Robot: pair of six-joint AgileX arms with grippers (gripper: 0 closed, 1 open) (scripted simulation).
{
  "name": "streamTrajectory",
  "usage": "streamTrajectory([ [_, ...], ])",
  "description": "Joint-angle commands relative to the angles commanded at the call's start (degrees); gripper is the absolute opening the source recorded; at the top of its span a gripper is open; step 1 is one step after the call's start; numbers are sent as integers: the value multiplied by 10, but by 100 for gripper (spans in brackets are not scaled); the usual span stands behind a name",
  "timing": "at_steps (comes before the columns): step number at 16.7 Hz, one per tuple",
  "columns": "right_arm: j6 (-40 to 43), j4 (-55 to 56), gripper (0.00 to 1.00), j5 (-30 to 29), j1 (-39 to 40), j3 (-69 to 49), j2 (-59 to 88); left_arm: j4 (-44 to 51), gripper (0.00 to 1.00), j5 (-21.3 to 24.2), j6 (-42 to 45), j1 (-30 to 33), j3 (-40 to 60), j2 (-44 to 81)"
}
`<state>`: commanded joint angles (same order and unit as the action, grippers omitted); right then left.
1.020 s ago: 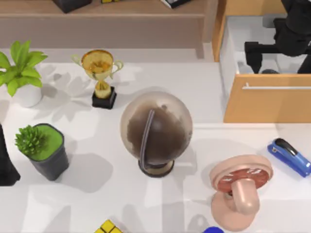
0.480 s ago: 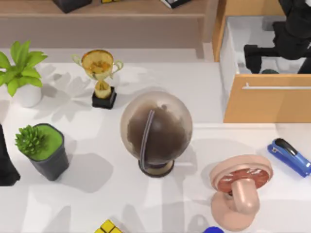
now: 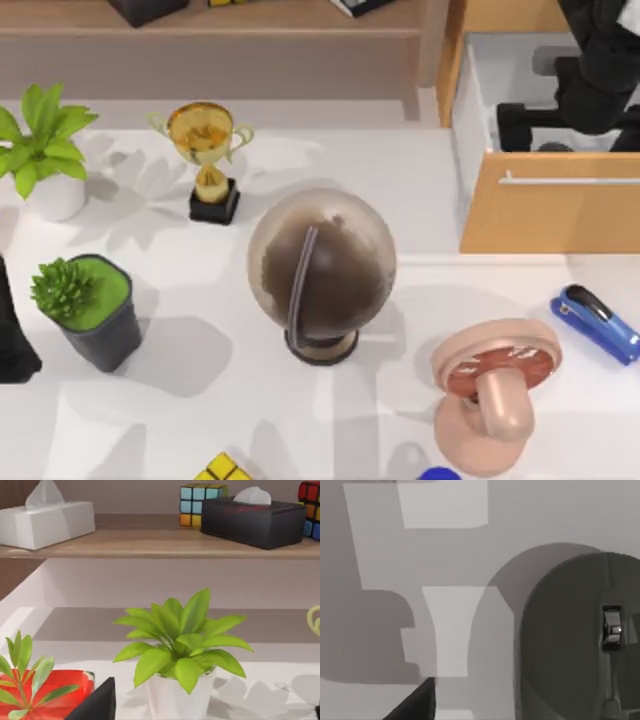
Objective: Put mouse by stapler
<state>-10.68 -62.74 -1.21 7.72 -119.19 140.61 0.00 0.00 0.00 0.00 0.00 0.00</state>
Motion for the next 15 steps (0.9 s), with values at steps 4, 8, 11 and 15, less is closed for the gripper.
streamTrajectory([
  [4,0,0,100,0,0,0,0,0,100,0,0,0,0,0],
  [8,0,0,70,0,0,0,0,0,100,0,0,0,0,0],
  [11,0,0,47,0,0,0,0,0,100,0,0,0,0,0],
  [15,0,0,17,0,0,0,0,0,100,0,0,0,0,0],
])
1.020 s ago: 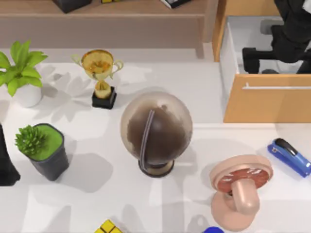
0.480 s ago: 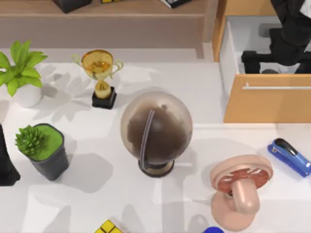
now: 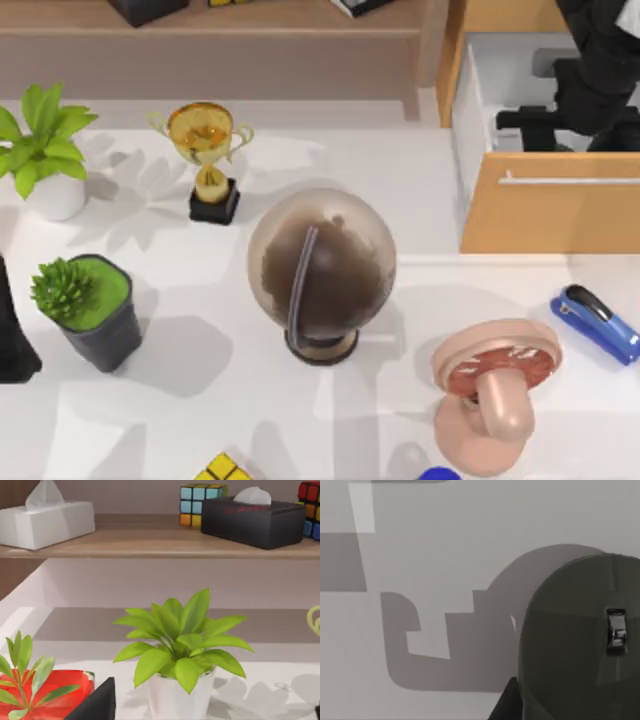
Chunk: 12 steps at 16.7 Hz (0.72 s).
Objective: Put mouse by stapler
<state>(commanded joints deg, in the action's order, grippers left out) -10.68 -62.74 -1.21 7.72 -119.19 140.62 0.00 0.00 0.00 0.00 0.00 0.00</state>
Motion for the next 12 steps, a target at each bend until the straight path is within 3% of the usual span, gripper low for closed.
streamTrajectory([
  [2,0,0,2,0,0,0,0,0,100,0,0,0,0,0],
  [3,0,0,0,0,0,0,0,0,100,0,0,0,0,0],
  [12,-1,0,0,0,-1,0,-1,0,100,0,0,0,0,0],
])
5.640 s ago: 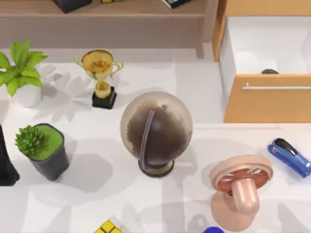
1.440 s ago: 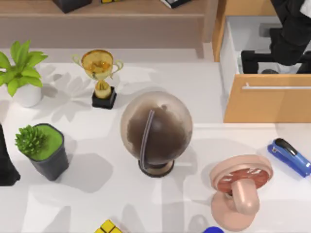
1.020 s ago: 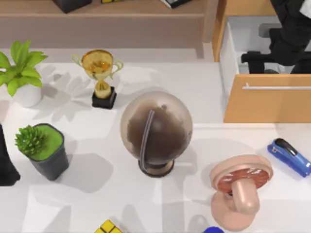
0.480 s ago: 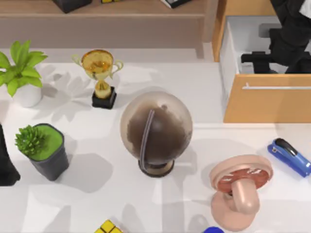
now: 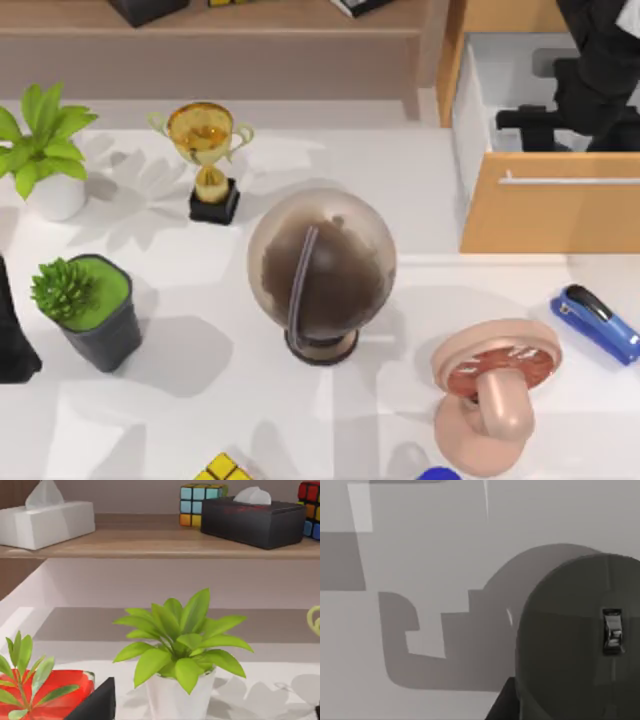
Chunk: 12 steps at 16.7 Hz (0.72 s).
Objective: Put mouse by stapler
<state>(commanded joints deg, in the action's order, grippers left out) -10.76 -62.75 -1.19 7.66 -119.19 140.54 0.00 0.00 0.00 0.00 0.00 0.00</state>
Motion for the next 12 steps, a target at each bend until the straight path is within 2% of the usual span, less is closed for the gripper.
streamTrajectory([
  [7,24,-26,0,-9,3,24,-105,0,100,0,0,0,0,0],
  [12,43,-22,0,-23,-41,77,-236,0,100,0,0,0,0,0],
])
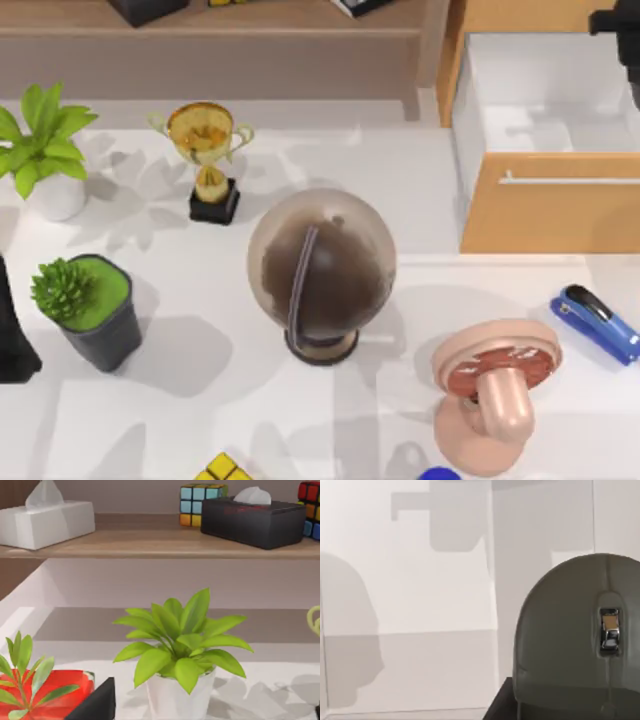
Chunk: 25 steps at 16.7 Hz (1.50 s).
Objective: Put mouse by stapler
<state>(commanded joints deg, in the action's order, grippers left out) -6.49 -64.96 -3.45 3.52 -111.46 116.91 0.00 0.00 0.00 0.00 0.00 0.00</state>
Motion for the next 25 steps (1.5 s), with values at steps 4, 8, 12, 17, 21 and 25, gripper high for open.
streamTrajectory([
  [4,15,0,0,-7,-52,86,-96,0,100,0,0,0,0,0],
  [8,31,4,0,-7,-101,199,-171,0,100,0,0,0,0,0],
  [12,50,22,0,1,-131,318,-214,0,100,0,0,0,0,0],
  [17,79,73,0,21,-132,445,-221,0,100,0,0,0,0,0],
  [21,101,130,0,35,-117,506,-207,0,100,0,0,0,0,0],
  [25,114,183,0,44,-103,525,-194,0,100,0,0,0,0,0],
])
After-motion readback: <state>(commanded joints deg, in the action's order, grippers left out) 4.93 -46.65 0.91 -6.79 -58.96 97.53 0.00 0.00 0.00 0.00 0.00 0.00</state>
